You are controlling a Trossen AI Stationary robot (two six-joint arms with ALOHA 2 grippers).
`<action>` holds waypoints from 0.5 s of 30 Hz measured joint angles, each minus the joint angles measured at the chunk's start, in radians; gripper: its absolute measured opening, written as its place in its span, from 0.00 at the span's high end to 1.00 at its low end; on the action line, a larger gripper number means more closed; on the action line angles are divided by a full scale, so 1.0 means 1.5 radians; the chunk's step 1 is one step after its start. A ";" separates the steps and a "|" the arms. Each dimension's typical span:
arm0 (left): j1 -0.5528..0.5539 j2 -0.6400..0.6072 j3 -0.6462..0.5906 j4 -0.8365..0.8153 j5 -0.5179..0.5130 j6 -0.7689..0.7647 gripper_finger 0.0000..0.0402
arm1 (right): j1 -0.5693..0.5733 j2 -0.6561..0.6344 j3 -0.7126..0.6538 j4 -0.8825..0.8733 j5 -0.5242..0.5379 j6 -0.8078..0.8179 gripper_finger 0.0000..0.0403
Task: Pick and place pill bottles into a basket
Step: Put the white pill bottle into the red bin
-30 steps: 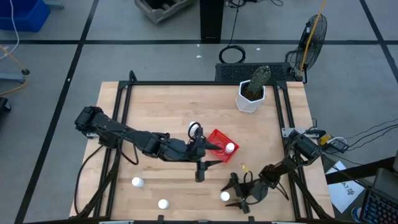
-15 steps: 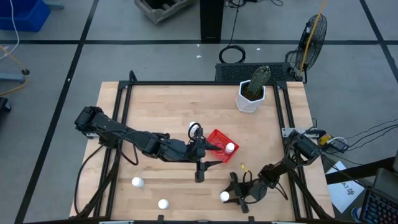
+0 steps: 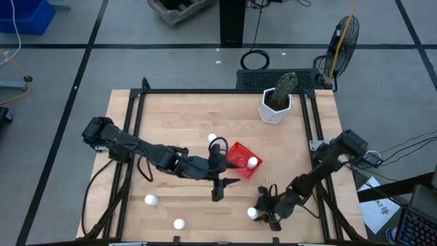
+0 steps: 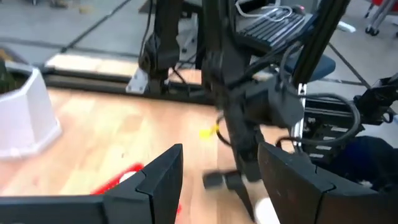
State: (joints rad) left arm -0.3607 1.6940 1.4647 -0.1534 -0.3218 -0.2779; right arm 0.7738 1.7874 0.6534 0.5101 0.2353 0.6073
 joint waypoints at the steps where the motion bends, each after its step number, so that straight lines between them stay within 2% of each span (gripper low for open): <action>1: 0.000 0.000 0.000 -0.008 0.000 -0.017 0.47 | -0.002 -0.023 0.000 -0.038 -0.008 0.010 0.61; 8: 0.003 0.032 0.000 -0.016 0.003 -0.097 0.47 | -0.028 -0.175 0.010 -0.280 -0.040 0.039 0.61; 15: 0.015 0.088 0.000 0.015 0.011 -0.141 0.47 | -0.056 -0.266 0.032 -0.393 -0.055 0.023 0.61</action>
State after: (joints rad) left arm -0.3376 1.8257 1.4646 -0.1306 -0.3052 -0.4887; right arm 0.6895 1.3878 0.7011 -0.0800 0.1524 0.6422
